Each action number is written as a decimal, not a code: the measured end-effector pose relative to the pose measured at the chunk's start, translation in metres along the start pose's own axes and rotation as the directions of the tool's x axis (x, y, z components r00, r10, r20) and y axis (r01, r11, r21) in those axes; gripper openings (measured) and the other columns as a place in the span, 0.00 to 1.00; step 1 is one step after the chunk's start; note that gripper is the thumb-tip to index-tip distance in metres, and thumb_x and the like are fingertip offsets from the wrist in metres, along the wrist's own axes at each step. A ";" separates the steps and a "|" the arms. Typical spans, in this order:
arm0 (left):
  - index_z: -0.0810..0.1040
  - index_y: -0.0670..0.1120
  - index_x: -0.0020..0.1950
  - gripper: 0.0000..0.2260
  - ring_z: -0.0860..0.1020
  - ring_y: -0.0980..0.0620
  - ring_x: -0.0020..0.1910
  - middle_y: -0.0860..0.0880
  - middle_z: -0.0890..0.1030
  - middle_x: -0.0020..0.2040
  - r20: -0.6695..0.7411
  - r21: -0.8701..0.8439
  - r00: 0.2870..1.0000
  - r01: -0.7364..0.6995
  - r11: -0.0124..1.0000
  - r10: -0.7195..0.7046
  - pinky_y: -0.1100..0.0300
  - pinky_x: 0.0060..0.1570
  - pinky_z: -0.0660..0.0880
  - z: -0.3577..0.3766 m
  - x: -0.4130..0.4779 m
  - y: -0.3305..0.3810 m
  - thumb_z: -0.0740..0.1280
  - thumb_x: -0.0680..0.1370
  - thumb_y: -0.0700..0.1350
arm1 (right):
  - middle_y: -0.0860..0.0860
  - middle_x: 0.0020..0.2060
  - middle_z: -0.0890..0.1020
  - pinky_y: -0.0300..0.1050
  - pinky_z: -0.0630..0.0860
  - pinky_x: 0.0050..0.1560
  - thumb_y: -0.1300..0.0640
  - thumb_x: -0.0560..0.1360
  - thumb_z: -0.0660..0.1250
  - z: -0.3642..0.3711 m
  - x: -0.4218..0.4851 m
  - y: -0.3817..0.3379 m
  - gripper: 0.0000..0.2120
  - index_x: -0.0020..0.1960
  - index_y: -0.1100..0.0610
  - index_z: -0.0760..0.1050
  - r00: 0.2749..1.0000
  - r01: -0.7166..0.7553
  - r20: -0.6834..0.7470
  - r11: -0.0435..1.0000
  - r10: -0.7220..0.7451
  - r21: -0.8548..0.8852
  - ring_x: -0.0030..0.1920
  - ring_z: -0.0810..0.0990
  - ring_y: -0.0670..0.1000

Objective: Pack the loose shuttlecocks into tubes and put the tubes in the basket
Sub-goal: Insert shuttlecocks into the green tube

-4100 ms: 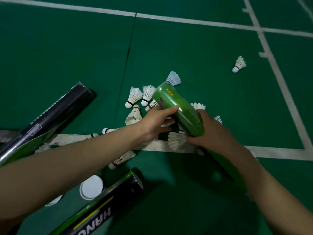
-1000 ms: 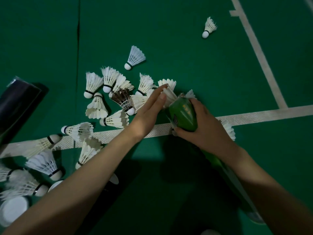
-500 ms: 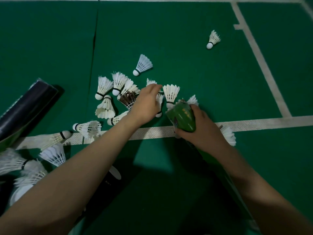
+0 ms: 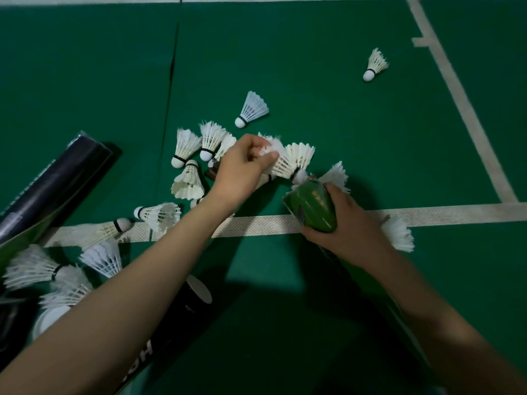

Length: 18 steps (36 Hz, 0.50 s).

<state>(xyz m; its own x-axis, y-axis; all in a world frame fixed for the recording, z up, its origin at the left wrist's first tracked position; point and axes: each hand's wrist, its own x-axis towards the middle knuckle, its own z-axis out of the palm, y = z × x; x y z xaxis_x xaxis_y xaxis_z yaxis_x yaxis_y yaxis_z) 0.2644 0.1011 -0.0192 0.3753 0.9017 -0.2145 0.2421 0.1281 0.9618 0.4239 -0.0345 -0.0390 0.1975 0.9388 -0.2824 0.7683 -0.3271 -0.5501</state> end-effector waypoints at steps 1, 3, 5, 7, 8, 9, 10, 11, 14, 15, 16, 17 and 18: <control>0.74 0.48 0.49 0.05 0.75 0.51 0.43 0.50 0.73 0.41 0.053 0.050 0.998 -0.021 0.999 0.018 0.58 0.49 0.76 -0.001 -0.004 -0.001 0.68 0.77 0.41 | 0.52 0.64 0.71 0.50 0.74 0.56 0.38 0.67 0.70 0.001 0.001 -0.001 0.43 0.74 0.49 0.53 1.000 0.007 -0.004 1.000 -0.007 0.001 0.57 0.74 0.53; 0.75 0.50 0.49 0.04 0.75 0.49 0.42 0.49 0.75 0.41 0.160 0.102 0.986 -0.061 0.993 0.044 0.54 0.52 0.76 0.002 -0.012 -0.004 0.66 0.77 0.41 | 0.52 0.65 0.71 0.51 0.75 0.56 0.37 0.67 0.70 0.002 0.003 -0.002 0.43 0.74 0.48 0.54 1.000 0.021 -0.020 1.000 -0.020 0.006 0.57 0.75 0.53; 0.76 0.50 0.50 0.04 0.77 0.46 0.45 0.48 0.78 0.44 0.190 0.137 0.979 -0.095 0.986 0.068 0.50 0.53 0.75 0.006 -0.019 -0.010 0.62 0.80 0.47 | 0.52 0.65 0.71 0.50 0.75 0.55 0.37 0.67 0.71 0.003 0.005 -0.003 0.43 0.74 0.48 0.55 0.999 0.018 -0.031 1.000 -0.018 0.012 0.57 0.75 0.53; 0.77 0.51 0.55 0.14 0.78 0.51 0.51 0.51 0.81 0.50 0.154 0.156 0.987 -0.069 0.985 0.044 0.48 0.58 0.73 0.009 -0.023 -0.018 0.56 0.81 0.56 | 0.51 0.65 0.71 0.50 0.75 0.55 0.37 0.67 0.71 0.004 0.006 -0.004 0.43 0.74 0.48 0.55 0.999 0.010 -0.031 1.000 -0.010 0.013 0.57 0.75 0.53; 0.77 0.53 0.58 0.19 0.77 0.53 0.55 0.53 0.80 0.55 0.138 0.138 0.990 -0.040 0.990 0.021 0.49 0.62 0.71 0.009 -0.024 -0.019 0.53 0.80 0.60 | 0.51 0.65 0.71 0.51 0.74 0.55 0.36 0.66 0.71 0.003 0.007 -0.005 0.43 0.74 0.48 0.55 0.999 0.005 -0.034 1.000 -0.004 0.018 0.58 0.75 0.53; 0.77 0.54 0.60 0.23 0.76 0.55 0.60 0.54 0.79 0.59 0.139 0.121 0.990 -0.014 0.993 -0.003 0.48 0.65 0.69 0.009 -0.023 -0.023 0.52 0.78 0.64 | 0.51 0.65 0.70 0.52 0.74 0.56 0.36 0.66 0.71 0.003 0.007 -0.005 0.43 0.73 0.48 0.55 0.999 0.000 -0.041 1.000 0.001 0.025 0.58 0.75 0.53; 0.76 0.55 0.63 0.26 0.74 0.55 0.63 0.54 0.78 0.62 0.158 0.112 0.987 0.004 0.994 -0.022 0.48 0.68 0.66 0.010 -0.024 -0.025 0.51 0.77 0.67 | 0.51 0.65 0.71 0.52 0.74 0.56 0.36 0.66 0.71 0.002 0.007 -0.006 0.43 0.73 0.48 0.56 0.999 -0.002 -0.050 0.999 0.004 0.034 0.58 0.75 0.53; 0.74 0.54 0.66 0.29 0.71 0.54 0.66 0.53 0.76 0.66 0.183 0.120 0.982 0.019 0.993 -0.041 0.48 0.70 0.64 0.011 -0.025 -0.027 0.50 0.76 0.69 | 0.51 0.65 0.71 0.52 0.74 0.56 0.37 0.66 0.72 0.000 0.007 -0.006 0.42 0.73 0.48 0.57 0.998 -0.002 -0.062 0.999 0.005 0.045 0.58 0.75 0.53; 0.67 0.51 0.73 0.32 0.64 0.56 0.72 0.52 0.68 0.73 0.212 0.145 0.972 0.072 0.987 -0.102 0.52 0.74 0.57 0.019 -0.029 -0.027 0.49 0.77 0.68 | 0.50 0.62 0.72 0.51 0.75 0.54 0.41 0.65 0.73 -0.004 0.008 -0.007 0.40 0.71 0.47 0.59 0.996 0.003 -0.088 0.997 0.004 0.074 0.55 0.75 0.53; 0.66 0.51 0.73 0.34 0.63 0.57 0.72 0.52 0.67 0.73 0.222 0.139 0.969 0.078 0.987 -0.108 0.52 0.74 0.56 0.021 -0.029 -0.026 0.48 0.76 0.70 | 0.50 0.61 0.73 0.52 0.75 0.53 0.41 0.65 0.73 -0.005 0.008 -0.008 0.39 0.70 0.46 0.59 0.996 0.001 -0.092 0.997 0.007 0.078 0.54 0.76 0.53; 0.66 0.51 0.73 0.37 0.63 0.57 0.72 0.52 0.67 0.73 0.248 0.136 0.963 0.069 0.988 -0.102 0.53 0.74 0.56 0.023 -0.028 -0.024 0.47 0.74 0.72 | 0.50 0.60 0.73 0.52 0.75 0.53 0.41 0.65 0.73 -0.006 0.008 -0.007 0.38 0.70 0.46 0.60 0.995 -0.003 -0.096 0.997 0.011 0.079 0.54 0.76 0.53; 0.67 0.51 0.73 0.39 0.64 0.57 0.72 0.52 0.68 0.73 0.285 0.145 0.954 0.051 0.988 -0.091 0.54 0.74 0.56 0.024 -0.028 -0.022 0.46 0.72 0.74 | 0.50 0.60 0.73 0.51 0.76 0.52 0.42 0.65 0.73 -0.006 0.008 -0.006 0.38 0.69 0.46 0.60 0.995 -0.006 -0.100 0.997 0.014 0.080 0.53 0.76 0.53; 0.67 0.50 0.73 0.39 0.64 0.56 0.72 0.51 0.69 0.72 0.325 0.146 0.943 0.024 0.989 -0.071 0.55 0.74 0.56 0.026 -0.026 -0.019 0.45 0.73 0.73 | 0.50 0.59 0.73 0.51 0.76 0.51 0.42 0.65 0.73 -0.006 0.008 -0.005 0.37 0.69 0.47 0.61 0.995 -0.009 -0.103 0.997 0.018 0.080 0.52 0.76 0.53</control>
<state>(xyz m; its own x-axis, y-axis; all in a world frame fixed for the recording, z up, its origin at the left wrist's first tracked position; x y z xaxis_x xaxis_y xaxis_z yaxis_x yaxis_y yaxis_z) 0.2733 0.0640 -0.0367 0.6280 0.7068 -0.3255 0.3786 0.0879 0.9214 0.4255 -0.0243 -0.0335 0.2725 0.9390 -0.2097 0.7150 -0.3435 -0.6089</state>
